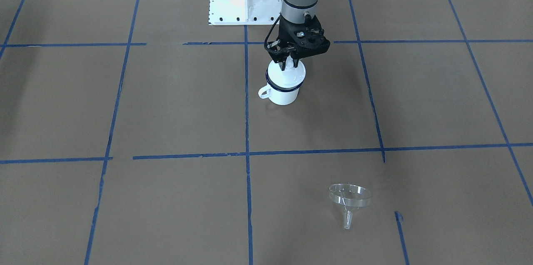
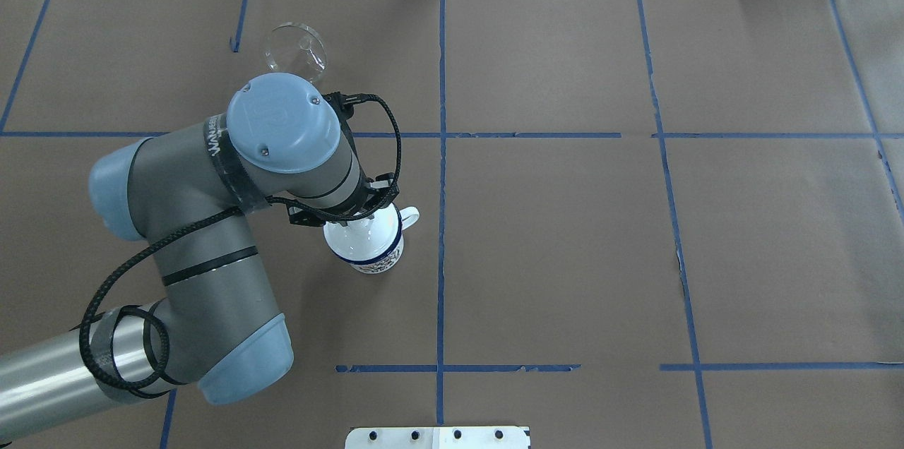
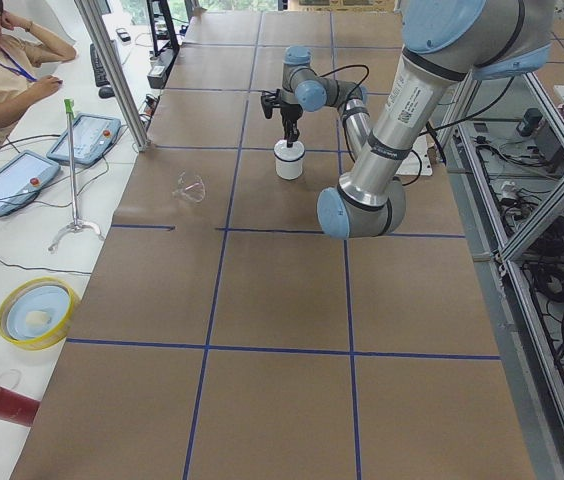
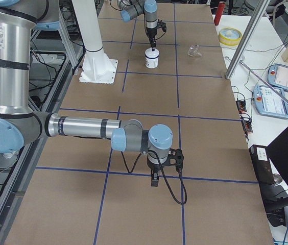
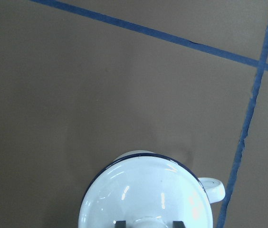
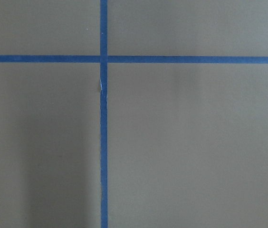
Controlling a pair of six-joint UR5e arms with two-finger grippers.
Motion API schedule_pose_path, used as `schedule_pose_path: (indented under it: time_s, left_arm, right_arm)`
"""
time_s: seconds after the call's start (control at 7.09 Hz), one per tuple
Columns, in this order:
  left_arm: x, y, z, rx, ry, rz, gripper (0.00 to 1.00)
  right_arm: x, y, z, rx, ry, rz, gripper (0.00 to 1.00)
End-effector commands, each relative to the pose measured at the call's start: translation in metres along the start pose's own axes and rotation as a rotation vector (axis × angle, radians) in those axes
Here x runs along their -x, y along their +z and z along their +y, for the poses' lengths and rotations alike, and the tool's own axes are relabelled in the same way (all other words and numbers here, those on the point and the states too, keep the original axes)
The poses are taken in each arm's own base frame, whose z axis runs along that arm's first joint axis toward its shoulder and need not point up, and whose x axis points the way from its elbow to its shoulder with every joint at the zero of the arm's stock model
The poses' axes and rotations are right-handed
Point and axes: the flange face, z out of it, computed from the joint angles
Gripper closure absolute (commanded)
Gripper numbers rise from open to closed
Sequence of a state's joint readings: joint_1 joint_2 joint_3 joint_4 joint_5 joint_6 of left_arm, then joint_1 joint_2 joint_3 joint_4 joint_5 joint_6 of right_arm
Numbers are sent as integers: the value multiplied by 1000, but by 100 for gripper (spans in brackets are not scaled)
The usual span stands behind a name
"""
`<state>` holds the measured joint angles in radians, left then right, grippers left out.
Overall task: Place funnel on cup
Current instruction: 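Lower the left gripper and close it on the lid knob, then lift the lid off the mug and carry it beside the mug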
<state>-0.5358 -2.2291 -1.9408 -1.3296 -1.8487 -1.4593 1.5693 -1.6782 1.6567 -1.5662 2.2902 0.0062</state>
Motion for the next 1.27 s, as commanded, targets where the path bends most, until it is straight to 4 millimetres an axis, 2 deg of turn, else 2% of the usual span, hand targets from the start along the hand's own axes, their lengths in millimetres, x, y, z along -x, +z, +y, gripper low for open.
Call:
schedule_pose_path:
  time_s: [0.0,0.28,0.56,0.71,0.85,0.99,1.13]
  left_arm:
    - [29,-68,-24,-62,67,47,100]
    - [108,-66,-17,-77,94,77,100]
    - [166,-12,-25,-81,156,94,100]
    - [171,35,-34,-58,147,35,100]
    - [168,66,-44,-46,134,-12,100]
    - [169,81,-45,-36,134,-35,100]
    - [167,87,-43,-28,138,-37,100]
  right_arm:
    - [0,0,0,0,0,0,0]
    - [0,0,0,0,0,0,0]
    - [0,0,0,0,0,0,0]
    - [0,0,0,0,0,0,0]
    - [0,0,0,0,0,0,0]
    - [0,0,0,0,0,0,0]
    - [0,0,0,0,0,0,0]
